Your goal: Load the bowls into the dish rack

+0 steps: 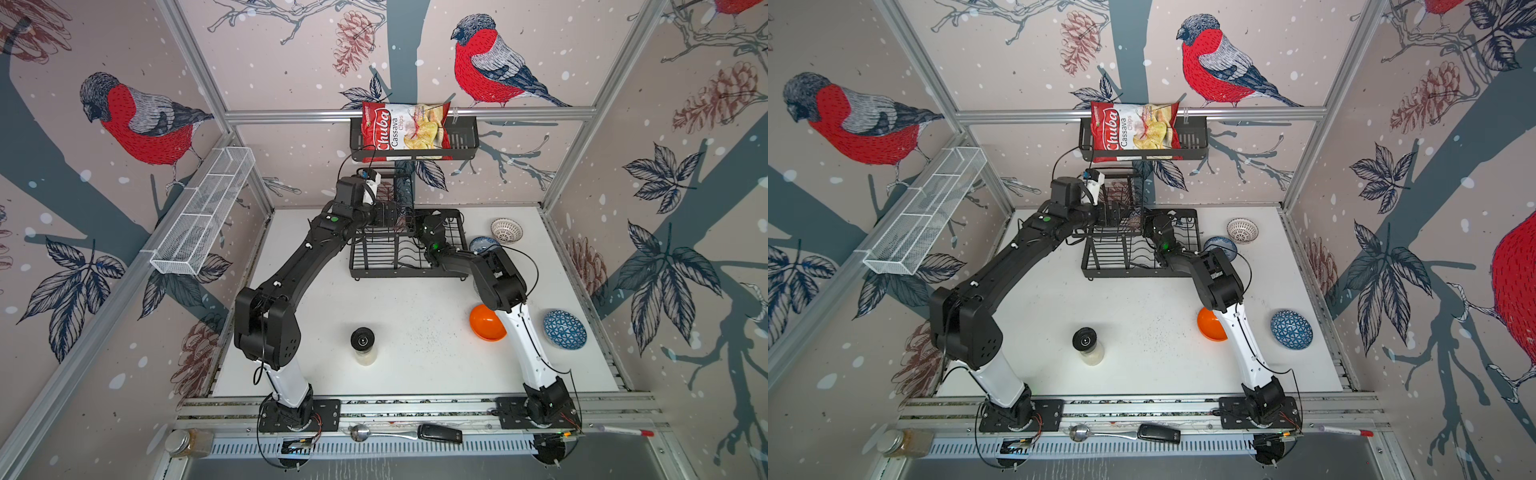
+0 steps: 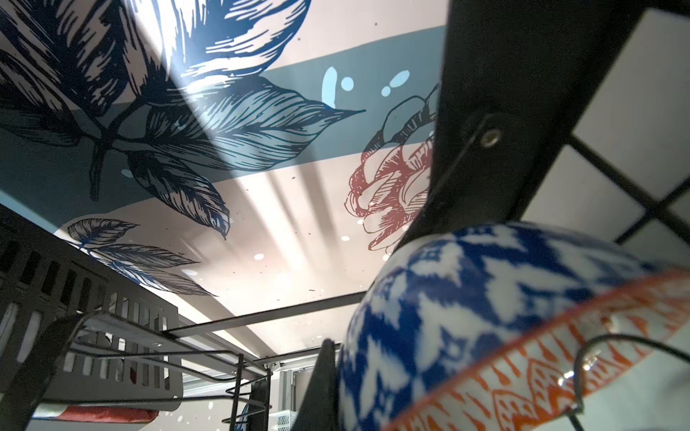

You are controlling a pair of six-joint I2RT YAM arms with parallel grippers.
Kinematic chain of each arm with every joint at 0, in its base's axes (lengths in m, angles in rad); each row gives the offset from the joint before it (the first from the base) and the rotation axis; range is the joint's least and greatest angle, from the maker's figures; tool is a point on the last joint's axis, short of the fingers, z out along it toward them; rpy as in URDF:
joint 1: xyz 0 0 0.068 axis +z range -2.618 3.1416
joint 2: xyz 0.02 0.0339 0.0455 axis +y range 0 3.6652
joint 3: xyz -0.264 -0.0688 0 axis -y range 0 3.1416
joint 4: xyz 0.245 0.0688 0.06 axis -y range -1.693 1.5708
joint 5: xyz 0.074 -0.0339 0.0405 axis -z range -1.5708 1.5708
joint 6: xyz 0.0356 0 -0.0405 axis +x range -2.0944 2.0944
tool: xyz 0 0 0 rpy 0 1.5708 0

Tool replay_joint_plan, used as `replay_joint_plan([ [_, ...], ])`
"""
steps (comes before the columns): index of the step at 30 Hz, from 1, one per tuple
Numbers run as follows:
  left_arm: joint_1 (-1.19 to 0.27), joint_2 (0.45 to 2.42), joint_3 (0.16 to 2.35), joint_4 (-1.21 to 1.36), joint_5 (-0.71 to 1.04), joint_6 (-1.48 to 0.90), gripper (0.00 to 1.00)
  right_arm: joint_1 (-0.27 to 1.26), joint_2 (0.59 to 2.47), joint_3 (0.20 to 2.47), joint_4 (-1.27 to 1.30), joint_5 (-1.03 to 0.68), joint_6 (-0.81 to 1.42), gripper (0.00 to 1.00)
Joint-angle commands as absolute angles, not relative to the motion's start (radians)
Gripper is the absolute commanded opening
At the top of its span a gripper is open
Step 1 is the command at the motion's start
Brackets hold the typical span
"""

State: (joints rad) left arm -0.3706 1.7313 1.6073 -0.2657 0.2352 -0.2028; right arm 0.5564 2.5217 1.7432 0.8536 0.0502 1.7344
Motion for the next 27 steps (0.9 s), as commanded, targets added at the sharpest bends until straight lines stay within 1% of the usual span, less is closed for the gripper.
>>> replay_joint_plan([
  [1, -0.368, 1.730, 1.608, -0.233, 0.246, -0.201, 0.98, 0.561, 2.512, 1.752, 0.814, 0.026, 1.759, 0.00],
  [18, -0.368, 1.729, 1.606, -0.230, 0.251, -0.206, 0.98, 0.584, 2.478, 1.689, 0.800, 0.062, 1.760, 0.07],
  [27, -0.368, 1.732, 1.605, -0.228, 0.256, -0.209, 0.98, 0.595, 2.470, 1.659, 0.812, 0.098, 1.773, 0.08],
])
